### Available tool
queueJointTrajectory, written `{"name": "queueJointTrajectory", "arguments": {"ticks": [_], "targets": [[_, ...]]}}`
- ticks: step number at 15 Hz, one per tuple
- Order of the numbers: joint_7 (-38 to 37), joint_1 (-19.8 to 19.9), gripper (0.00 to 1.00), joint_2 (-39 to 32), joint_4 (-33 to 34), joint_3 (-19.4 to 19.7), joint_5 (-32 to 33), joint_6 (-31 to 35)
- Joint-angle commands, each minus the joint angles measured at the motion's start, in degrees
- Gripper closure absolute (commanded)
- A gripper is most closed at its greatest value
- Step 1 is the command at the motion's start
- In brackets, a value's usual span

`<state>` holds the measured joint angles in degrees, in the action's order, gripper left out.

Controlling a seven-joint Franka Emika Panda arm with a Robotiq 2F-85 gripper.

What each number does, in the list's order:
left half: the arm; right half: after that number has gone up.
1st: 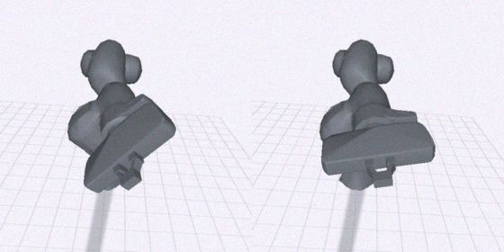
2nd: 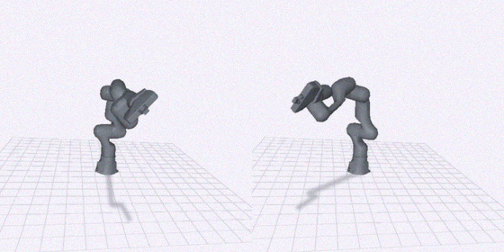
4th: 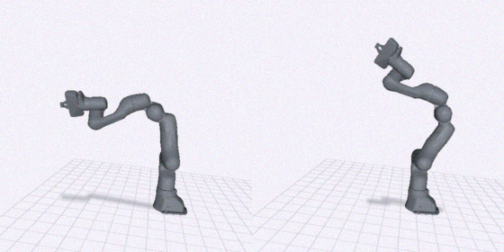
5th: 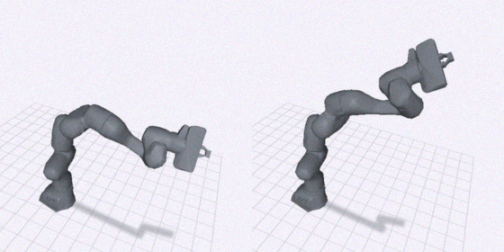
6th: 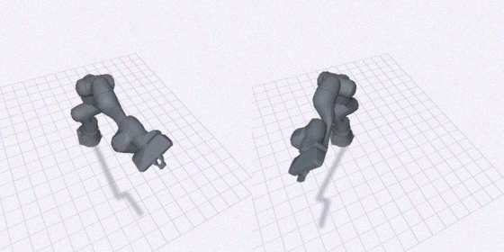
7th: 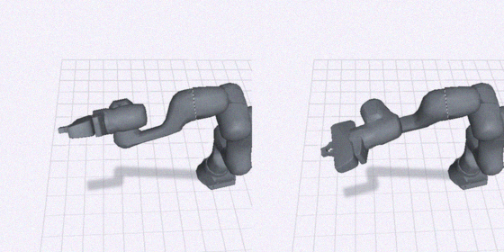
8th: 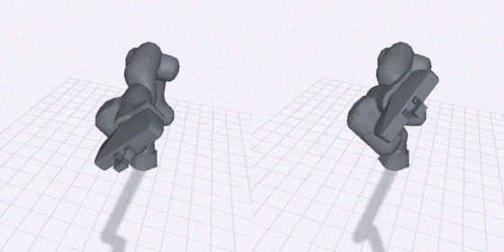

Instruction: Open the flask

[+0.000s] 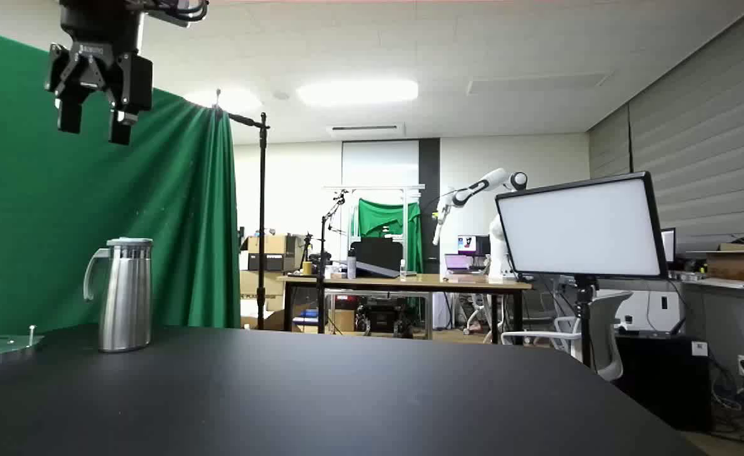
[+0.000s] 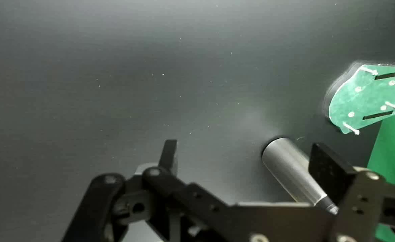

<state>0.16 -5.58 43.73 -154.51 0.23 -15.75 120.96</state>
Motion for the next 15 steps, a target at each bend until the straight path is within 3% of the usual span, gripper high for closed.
{"name": "queueJointTrajectory", "arguments": {"ticks": [1, 11, 15], "targets": [[0.1, 0.2, 0.00, 0.0, 0.1, -0.1, -0.1, -0.2], [0.1, 0.2, 0.00, 0.0, 0.1, -0.1, -0.1, -0.2], [0.2, -0.4, 0.00, -5.1, 3.4, -0.8, -0.3, 4.0]]}}
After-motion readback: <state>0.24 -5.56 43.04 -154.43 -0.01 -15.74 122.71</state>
